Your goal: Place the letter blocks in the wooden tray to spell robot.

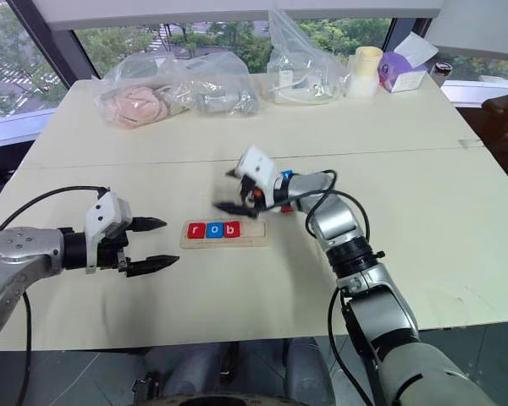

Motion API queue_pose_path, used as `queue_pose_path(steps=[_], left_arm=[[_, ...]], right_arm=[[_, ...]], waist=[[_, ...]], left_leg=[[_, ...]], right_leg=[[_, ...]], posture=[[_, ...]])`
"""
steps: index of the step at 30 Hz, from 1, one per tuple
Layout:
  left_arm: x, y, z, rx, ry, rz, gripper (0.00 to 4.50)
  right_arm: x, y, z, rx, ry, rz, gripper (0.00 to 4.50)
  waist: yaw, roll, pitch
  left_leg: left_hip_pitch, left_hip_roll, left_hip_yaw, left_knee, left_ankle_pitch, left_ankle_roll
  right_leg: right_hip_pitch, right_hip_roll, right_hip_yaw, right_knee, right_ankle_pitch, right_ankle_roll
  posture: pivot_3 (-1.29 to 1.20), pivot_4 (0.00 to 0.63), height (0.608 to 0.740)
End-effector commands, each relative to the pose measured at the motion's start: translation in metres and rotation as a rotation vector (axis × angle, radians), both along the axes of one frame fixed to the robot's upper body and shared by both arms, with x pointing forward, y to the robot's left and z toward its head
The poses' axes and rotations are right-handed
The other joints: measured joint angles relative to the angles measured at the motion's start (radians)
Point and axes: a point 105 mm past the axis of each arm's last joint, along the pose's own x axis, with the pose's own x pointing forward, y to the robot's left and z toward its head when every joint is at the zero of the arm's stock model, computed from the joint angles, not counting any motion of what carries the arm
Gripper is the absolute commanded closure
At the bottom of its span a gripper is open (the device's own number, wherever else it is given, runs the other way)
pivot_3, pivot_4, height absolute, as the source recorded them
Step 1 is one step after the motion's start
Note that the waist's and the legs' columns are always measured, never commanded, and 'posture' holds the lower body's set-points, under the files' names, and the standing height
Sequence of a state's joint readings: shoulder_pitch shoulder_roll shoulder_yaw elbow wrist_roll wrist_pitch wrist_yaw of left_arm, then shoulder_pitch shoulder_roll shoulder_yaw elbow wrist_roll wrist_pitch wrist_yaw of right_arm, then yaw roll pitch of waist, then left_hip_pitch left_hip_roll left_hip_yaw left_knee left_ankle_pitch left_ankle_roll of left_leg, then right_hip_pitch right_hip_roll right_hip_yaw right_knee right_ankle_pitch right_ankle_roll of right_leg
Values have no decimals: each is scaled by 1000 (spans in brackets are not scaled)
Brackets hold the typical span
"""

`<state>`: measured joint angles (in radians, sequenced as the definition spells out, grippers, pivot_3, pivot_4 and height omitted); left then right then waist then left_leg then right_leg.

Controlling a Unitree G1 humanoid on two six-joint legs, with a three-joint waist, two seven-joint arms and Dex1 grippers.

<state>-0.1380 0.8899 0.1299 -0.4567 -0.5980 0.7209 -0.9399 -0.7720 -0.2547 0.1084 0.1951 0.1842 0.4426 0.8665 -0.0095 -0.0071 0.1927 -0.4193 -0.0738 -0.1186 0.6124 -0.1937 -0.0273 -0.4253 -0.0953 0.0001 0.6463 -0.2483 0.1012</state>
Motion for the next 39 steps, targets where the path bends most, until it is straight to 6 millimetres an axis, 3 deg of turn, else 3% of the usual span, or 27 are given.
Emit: queue_pose_path(steps=[1,4,10,21,32,35,39], left_arm=[[0,-10,26,-75,-68,-28,0],[3,-16,31,-113,-80,-37,0],[12,-21,21,-116,-84,-40,0],[16,-16,11,-67,-85,-56,0],[6,-25,0,-24,-74,-95,0],[7,-26,-2,-6,-75,-98,0],[8,-27,-3,-8,-76,-101,0]], right_arm=[[6,-34,25,107,19,-196,431],[2,-57,13,77,87,-346,431],[-14,-73,-20,37,209,-572,431],[-16,-70,-65,-56,267,-710,431],[-21,-68,-89,-111,308,-777,431],[-22,-63,-90,-103,310,-780,1291],[-19,-60,-88,-109,292,-784,3322]], waist=[[0,0,0],[-2,0,0],[-12,0,0],[-6,0,0],[-8,0,-1],[-8,-1,-1],[-10,-1,-1]], left_leg=[[0,0,0,0,0,0],[0,0,0,-1,0,0],[0,1,2,-2,0,0],[0,1,3,-1,0,0],[0,1,3,-1,0,0],[1,1,3,-1,0,0],[1,2,3,-1,0,0]], right_leg=[[0,0,0,0,0,0],[0,-1,0,0,0,0],[-2,0,2,1,-1,-3],[-1,0,2,0,-1,-4],[-1,1,2,0,-1,-4],[-1,1,2,0,-1,-4],[0,1,2,0,-1,-4]], posture=[[0,150,740],[0,150,740],[0,150,740],[0,150,740],[0,150,740],[0,150,740],[0,150,740]])
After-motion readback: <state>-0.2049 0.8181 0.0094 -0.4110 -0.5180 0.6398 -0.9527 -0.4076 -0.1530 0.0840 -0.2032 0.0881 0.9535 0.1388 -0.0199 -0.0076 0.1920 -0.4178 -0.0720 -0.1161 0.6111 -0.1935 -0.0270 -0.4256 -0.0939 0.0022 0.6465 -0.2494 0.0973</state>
